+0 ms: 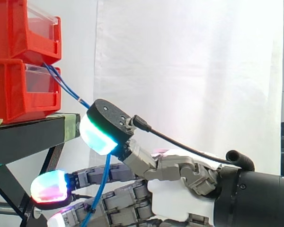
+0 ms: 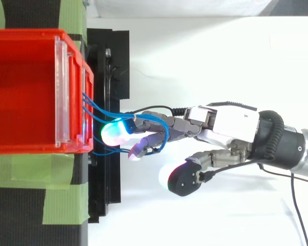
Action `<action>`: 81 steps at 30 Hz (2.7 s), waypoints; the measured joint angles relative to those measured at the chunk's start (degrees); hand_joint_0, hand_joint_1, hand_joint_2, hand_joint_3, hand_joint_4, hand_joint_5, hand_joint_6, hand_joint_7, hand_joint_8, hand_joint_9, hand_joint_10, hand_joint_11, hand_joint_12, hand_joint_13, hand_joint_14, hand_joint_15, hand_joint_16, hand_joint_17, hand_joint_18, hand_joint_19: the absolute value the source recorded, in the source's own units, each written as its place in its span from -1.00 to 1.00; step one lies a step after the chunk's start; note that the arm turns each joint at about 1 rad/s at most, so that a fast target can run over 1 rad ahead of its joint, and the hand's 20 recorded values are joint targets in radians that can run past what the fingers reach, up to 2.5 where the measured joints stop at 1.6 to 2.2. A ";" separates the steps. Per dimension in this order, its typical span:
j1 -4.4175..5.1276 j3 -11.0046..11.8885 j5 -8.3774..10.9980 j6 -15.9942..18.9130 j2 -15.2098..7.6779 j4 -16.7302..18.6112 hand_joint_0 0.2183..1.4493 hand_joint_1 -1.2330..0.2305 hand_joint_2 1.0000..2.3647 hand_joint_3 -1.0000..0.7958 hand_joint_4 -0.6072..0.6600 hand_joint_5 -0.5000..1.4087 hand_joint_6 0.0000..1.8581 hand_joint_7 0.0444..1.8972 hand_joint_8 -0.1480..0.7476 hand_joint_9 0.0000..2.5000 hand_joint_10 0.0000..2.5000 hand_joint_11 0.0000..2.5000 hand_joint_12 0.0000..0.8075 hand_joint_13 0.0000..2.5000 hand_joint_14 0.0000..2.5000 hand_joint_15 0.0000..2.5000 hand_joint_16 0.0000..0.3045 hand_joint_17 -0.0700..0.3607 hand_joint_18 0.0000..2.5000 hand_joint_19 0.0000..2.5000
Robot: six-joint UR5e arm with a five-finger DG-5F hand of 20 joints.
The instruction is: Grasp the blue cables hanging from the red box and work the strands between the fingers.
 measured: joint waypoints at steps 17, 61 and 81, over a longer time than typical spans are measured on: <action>0.28 0.00 -5.83 0.06 2.67 -0.24 -0.18 -0.02 -1.00 -1.00 0.36 -0.67 -0.99 -0.29 0.28 -0.55 -0.99 -0.52 0.08 -0.73 -0.99 -0.78 -0.61 -0.06 -0.93 -1.00; 1.32 0.28 -2.72 0.47 7.45 -10.25 -0.07 -0.07 -1.00 -0.96 0.50 -0.42 -0.99 0.02 0.60 0.05 1.00 1.00 0.84 0.40 1.00 0.54 0.43 0.09 0.59 -0.36; 1.35 0.87 -2.60 -1.73 7.45 -11.04 -0.08 -0.09 -1.00 -0.98 0.40 -0.43 -0.99 0.19 0.59 0.07 1.00 1.00 0.83 0.42 1.00 0.55 0.44 0.09 0.60 -0.38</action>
